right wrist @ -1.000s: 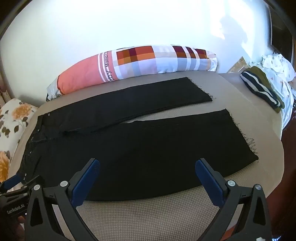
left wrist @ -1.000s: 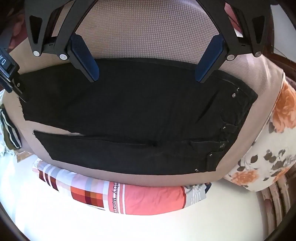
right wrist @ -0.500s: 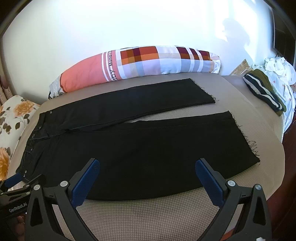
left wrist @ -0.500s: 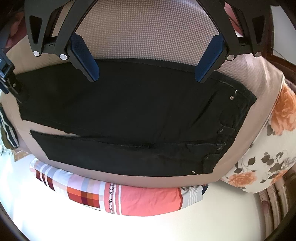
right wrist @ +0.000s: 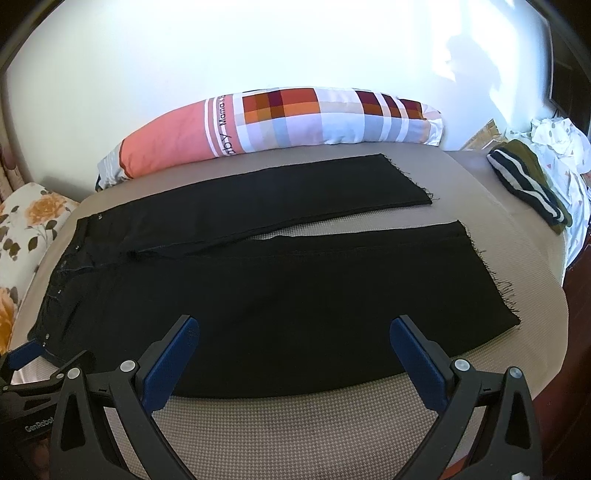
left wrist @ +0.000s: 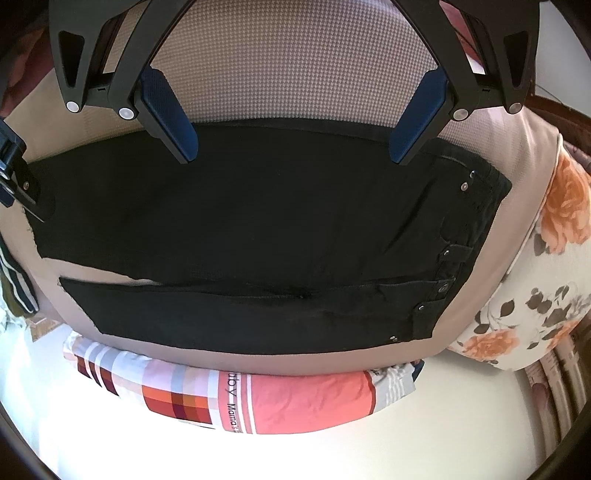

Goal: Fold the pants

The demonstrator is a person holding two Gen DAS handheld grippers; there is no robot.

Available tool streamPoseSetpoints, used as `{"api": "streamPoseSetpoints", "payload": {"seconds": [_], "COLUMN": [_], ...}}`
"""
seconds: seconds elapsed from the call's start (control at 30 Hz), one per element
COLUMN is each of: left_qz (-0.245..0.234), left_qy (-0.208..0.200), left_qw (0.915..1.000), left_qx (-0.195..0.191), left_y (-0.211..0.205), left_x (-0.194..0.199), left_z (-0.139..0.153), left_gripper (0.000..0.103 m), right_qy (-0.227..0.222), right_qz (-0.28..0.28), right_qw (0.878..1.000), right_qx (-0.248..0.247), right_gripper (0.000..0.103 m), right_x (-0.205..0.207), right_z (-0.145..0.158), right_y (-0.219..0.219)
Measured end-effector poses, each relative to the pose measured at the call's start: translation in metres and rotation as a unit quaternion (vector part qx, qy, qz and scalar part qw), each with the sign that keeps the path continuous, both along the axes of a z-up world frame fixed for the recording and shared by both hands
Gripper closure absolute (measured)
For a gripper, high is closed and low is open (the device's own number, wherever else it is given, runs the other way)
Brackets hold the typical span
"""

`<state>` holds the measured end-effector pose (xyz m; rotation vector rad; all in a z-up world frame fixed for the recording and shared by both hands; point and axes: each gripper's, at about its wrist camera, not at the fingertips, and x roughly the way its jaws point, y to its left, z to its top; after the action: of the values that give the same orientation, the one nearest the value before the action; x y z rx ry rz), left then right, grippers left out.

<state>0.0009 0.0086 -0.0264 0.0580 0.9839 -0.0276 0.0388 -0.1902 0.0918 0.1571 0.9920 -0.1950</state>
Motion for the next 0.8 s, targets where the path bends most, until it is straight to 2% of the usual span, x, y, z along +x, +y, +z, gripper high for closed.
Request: {"api": "streamPoseSetpoints", "payload": {"seconds": [0.8], "left_qz": [-0.001], "left_qy": [0.003], "left_qw": [0.9999], "left_qx": [0.010], "left_y": [-0.0026], "left_x": [0.0021], "left_z": [-0.0052], "left_gripper": [0.000], "right_qy": [0.004], "right_qz": [-0.003], "right_qw": [1.000], "right_qx": [0.006], "right_gripper": [0.000], "right_x": [0.0010], "right_z": [-0.0053], "right_y": [-0.0012]}}
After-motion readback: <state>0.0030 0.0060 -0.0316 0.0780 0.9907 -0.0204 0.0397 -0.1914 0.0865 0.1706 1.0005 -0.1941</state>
